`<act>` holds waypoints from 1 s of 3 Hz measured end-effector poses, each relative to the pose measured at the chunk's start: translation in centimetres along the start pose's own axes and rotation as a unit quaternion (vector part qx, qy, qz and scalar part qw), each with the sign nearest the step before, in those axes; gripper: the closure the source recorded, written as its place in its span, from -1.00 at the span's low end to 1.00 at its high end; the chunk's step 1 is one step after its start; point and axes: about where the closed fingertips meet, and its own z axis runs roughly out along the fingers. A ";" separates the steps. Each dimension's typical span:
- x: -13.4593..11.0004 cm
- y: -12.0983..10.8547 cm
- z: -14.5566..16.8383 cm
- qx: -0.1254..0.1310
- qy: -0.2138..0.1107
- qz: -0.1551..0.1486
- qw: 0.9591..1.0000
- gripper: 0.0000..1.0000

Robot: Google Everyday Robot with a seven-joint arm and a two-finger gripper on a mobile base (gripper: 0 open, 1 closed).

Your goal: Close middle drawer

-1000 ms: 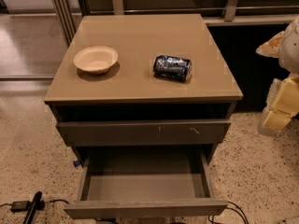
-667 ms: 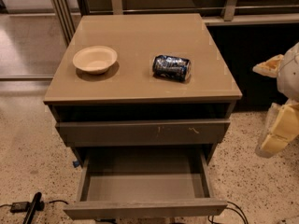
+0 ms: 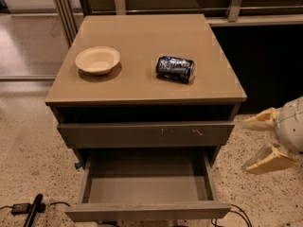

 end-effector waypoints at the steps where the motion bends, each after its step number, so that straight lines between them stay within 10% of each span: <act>1: 1.3 0.6 3.8 -0.022 -0.016 -0.002 1.000 0.18; 3: 1.6 0.7 4.3 -0.025 -0.017 -0.001 1.000 1.00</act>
Offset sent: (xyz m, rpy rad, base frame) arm 0.0031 0.0034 -0.0380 0.0350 0.0281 0.0269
